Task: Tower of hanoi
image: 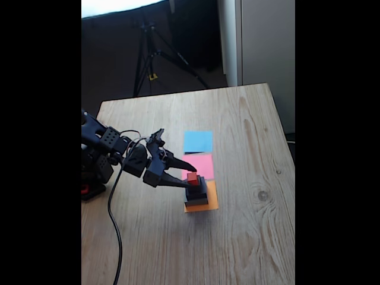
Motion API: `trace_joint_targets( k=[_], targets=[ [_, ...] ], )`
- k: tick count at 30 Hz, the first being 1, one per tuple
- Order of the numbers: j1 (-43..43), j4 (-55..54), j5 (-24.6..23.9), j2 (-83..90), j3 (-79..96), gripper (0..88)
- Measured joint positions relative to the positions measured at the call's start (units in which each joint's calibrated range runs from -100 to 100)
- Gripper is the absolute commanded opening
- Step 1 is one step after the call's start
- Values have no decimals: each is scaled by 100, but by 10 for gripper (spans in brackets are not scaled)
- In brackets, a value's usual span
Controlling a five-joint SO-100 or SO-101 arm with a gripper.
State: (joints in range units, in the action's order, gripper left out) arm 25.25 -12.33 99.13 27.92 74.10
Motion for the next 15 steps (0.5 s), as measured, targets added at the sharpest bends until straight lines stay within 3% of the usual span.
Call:
trace_joint_targets(
  k=[15],
  targets=[
    [-52, 0, 0, 0, 0, 68]
  ],
)
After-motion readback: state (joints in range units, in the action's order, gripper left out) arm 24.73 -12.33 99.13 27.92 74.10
